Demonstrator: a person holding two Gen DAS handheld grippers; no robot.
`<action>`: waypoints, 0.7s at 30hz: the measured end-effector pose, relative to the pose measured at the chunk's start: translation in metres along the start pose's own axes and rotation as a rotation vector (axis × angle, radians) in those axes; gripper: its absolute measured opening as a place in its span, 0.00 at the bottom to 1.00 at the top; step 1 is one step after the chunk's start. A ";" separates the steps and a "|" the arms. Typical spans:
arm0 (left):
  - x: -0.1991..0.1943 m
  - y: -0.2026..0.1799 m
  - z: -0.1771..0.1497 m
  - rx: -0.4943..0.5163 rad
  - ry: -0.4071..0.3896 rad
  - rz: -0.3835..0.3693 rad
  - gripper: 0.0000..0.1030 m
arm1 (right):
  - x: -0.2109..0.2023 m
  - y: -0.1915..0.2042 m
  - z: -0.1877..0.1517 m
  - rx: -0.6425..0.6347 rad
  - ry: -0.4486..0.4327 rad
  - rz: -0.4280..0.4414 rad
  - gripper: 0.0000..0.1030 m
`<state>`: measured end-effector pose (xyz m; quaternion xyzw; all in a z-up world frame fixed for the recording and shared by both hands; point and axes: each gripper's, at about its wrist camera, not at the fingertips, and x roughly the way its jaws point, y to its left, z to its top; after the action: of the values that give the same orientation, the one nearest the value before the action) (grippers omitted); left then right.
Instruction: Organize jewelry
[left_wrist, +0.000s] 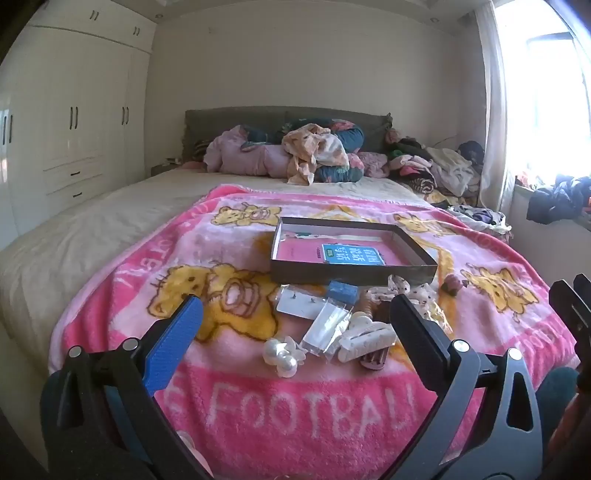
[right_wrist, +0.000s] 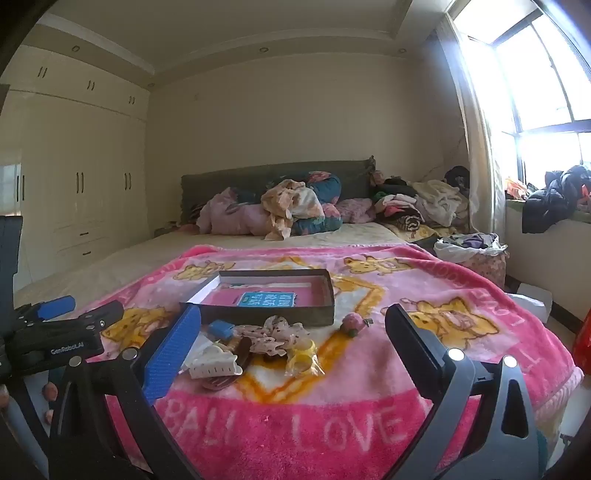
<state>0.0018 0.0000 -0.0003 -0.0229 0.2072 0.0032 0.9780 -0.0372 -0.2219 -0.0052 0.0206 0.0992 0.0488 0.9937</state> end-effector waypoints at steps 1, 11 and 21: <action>0.000 0.000 0.000 -0.001 -0.003 -0.001 0.90 | 0.001 0.002 0.000 -0.021 0.009 -0.006 0.94; 0.001 0.000 -0.004 0.005 -0.017 -0.003 0.90 | 0.000 -0.001 0.000 -0.015 -0.001 0.002 0.94; -0.001 -0.002 -0.003 0.011 -0.021 -0.002 0.90 | 0.000 0.002 -0.001 -0.007 0.002 0.009 0.94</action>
<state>0.0001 -0.0017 -0.0022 -0.0178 0.1970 0.0015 0.9802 -0.0372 -0.2198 -0.0057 0.0173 0.1001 0.0536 0.9934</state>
